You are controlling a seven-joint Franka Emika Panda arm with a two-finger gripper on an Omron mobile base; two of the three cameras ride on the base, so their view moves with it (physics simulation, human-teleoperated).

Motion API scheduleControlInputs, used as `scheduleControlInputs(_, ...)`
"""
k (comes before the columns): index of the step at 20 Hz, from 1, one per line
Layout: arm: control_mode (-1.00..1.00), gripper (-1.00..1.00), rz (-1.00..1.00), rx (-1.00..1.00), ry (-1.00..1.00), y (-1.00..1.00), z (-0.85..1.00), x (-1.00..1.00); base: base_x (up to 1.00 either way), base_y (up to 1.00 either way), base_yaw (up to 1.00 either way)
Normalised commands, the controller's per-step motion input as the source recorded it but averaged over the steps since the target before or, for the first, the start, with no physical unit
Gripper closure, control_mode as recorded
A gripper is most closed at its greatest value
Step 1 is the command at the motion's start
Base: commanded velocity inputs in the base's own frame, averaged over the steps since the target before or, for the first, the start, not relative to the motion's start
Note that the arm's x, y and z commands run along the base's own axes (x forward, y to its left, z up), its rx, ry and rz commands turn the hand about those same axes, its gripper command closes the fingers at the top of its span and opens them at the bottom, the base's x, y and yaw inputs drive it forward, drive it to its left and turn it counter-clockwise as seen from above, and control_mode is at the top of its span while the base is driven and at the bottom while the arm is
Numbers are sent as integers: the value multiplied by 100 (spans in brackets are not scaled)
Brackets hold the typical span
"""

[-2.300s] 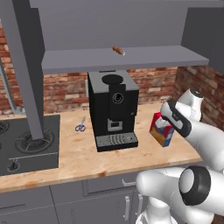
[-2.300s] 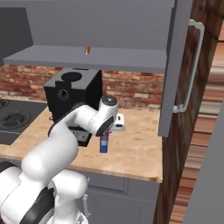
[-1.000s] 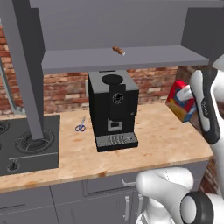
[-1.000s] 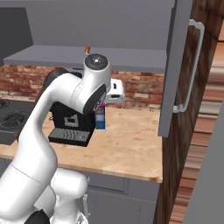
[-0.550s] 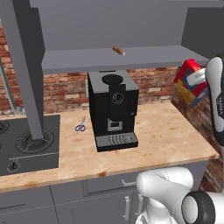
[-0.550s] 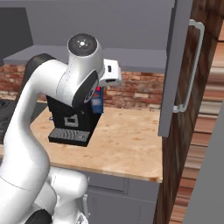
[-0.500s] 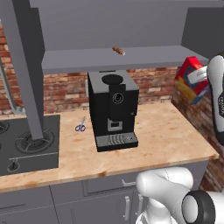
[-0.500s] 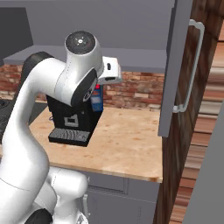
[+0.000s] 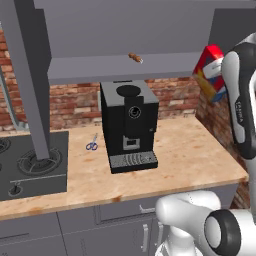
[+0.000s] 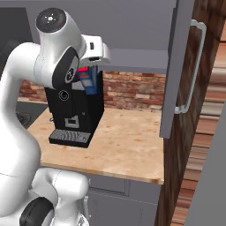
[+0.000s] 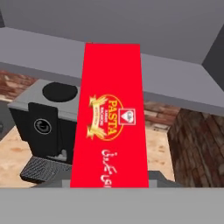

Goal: Pick the boxed food and yogurt from the counter and place them in the cabinets closest to them.

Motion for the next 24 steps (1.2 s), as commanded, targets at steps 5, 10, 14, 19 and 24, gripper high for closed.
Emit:
scheduleControlInputs(5,-100,100,-1,0,0,13,28,44,0,0,0)
scheduleControlInputs(10,-100,100,0,0,0,0,28,35,0,0,0)
scheduleControlInputs(14,-100,100,0,0,0,0,0,2,0,0,0)
scheduleControlInputs(19,-100,100,0,2,0,-6,0,18,0,0,0)
scheduleControlInputs(24,-100,100,0,0,0,0,0,6,0,0,0)
